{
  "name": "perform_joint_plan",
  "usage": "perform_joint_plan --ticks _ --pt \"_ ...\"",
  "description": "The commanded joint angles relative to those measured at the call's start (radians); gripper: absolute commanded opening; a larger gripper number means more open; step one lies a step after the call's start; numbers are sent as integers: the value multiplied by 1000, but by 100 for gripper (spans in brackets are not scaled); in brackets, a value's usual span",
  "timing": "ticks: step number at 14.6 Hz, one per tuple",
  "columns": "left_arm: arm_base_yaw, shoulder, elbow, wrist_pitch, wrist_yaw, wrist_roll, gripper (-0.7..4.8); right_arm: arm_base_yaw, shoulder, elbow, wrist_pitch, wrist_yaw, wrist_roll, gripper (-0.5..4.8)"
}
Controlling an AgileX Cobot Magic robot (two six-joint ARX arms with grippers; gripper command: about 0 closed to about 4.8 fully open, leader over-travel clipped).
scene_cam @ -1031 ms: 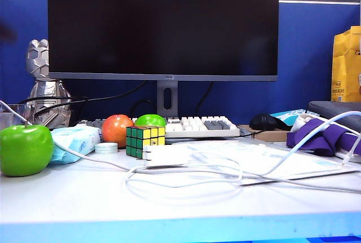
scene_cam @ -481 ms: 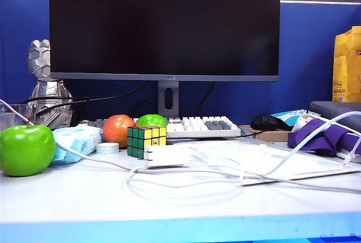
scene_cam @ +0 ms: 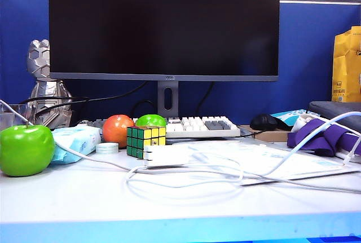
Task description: Pick up the Type-C charging cable and the charging base, insert one end of the Type-C charger into the corresponding slot on the base, and finally place the plugged-in charger back on the table.
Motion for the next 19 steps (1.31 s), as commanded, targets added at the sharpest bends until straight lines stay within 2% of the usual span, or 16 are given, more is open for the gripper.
perform_joint_plan --ticks 1,4,5,6,7,8,9,10,19 --pt "0 -1 -1 -14 -15 -89 -3 0 0 3 13 -1 3 -3" --pt "0 -1 -1 -14 -15 -89 -3 -3 -2 3 13 1 3 -3" --pt "0 -1 -1 -14 -15 -89 -3 -53 -35 2 13 5 10 -3" --pt "0 -1 -1 -14 -16 -89 -3 -146 -111 -35 97 109 -5 -4" --pt "0 -1 -1 -14 -16 -89 -3 -240 -185 -50 132 111 -180 -4" --pt "0 -1 -1 -13 -15 -89 -3 -256 -185 -55 150 108 -210 -4" --pt "0 -1 -1 -13 -13 -89 -3 -258 -185 -55 149 108 -207 -3" --pt "0 -1 -1 -13 -12 -89 -3 -261 -185 -55 149 105 -106 -3" --pt "0 -1 -1 -13 -12 -89 -3 -261 -185 -55 148 107 -106 -3"
